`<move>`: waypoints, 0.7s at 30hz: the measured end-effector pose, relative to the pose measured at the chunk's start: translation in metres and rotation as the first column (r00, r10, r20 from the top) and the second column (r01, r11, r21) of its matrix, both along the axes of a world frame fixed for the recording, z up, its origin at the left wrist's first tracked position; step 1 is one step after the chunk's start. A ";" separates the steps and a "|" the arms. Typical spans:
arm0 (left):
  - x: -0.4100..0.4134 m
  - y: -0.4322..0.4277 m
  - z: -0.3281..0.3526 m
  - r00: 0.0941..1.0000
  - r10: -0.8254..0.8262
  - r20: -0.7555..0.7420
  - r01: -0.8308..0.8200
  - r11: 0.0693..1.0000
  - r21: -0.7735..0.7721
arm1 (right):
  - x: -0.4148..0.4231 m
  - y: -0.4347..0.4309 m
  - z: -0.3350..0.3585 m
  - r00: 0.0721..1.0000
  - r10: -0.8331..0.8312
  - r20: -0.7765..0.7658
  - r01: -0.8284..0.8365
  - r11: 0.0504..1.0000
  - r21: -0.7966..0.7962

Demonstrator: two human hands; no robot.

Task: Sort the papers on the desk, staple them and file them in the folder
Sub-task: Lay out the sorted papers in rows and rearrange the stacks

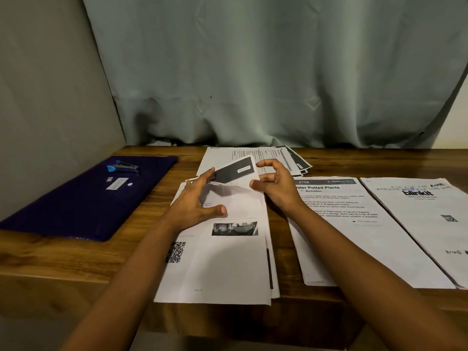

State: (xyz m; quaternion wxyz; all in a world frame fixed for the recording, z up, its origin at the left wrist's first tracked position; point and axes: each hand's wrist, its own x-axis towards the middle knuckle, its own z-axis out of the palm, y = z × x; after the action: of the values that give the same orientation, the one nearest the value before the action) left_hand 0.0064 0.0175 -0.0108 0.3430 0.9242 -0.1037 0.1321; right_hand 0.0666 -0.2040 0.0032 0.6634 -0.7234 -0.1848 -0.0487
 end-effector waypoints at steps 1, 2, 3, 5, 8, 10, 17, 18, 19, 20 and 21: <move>0.001 0.000 0.000 1.000 0.002 -0.001 -0.002 1.000 -0.003 | 0.000 0.000 0.000 1.000 -0.014 0.010 0.014 1.000 -0.014; 0.002 0.002 -0.001 1.000 0.005 -0.004 -0.005 1.000 -0.006 | 0.001 0.001 -0.001 1.000 -0.026 0.015 0.026 0.999 -0.029; 0.003 0.003 -0.002 1.000 0.004 -0.005 -0.004 1.000 -0.008 | 0.003 0.001 -0.003 0.999 -0.037 0.015 0.038 0.998 -0.045; 0.004 0.005 -0.005 1.000 0.003 -0.002 -0.003 1.000 -0.009 | 0.008 0.001 -0.007 0.999 -0.053 0.011 0.053 0.995 -0.081; 0.006 0.004 -0.006 0.999 0.034 0.029 -0.034 0.999 -0.001 | 0.011 0.002 -0.011 0.998 -0.068 0.010 0.068 0.992 -0.103; 0.008 0.005 -0.007 0.990 0.027 0.140 -0.037 0.997 0.068 | 0.011 0.002 -0.010 0.996 -0.090 0.019 0.092 0.992 -0.089; 0.017 0.017 0.011 0.917 0.130 0.378 -0.187 0.975 0.118 | 0.012 0.005 -0.015 0.993 -0.114 -0.041 0.112 0.993 -0.037; 0.018 0.019 0.011 0.918 0.167 0.359 -0.220 0.969 0.110 | 0.013 0.004 -0.015 0.992 -0.097 -0.078 0.093 0.994 -0.050; 0.016 0.019 0.011 0.931 0.209 0.300 -0.248 0.964 0.096 | 0.014 0.004 -0.015 0.990 -0.078 -0.114 0.071 0.995 -0.066; 0.013 0.019 0.011 0.946 0.244 0.211 -0.269 0.959 0.095 | 0.013 0.004 -0.015 0.988 -0.067 -0.139 0.056 0.995 -0.079; 0.008 0.020 0.009 0.958 0.262 0.120 -0.276 0.954 0.120 | 0.012 0.003 -0.014 0.986 -0.068 -0.152 0.056 0.995 -0.084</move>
State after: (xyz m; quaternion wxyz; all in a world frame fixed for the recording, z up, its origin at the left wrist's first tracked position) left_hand 0.0146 0.0373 -0.0014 0.2522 0.9429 -0.0030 0.2177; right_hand 0.0791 -0.2006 -0.0111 0.6446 -0.7562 -0.1120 -0.0058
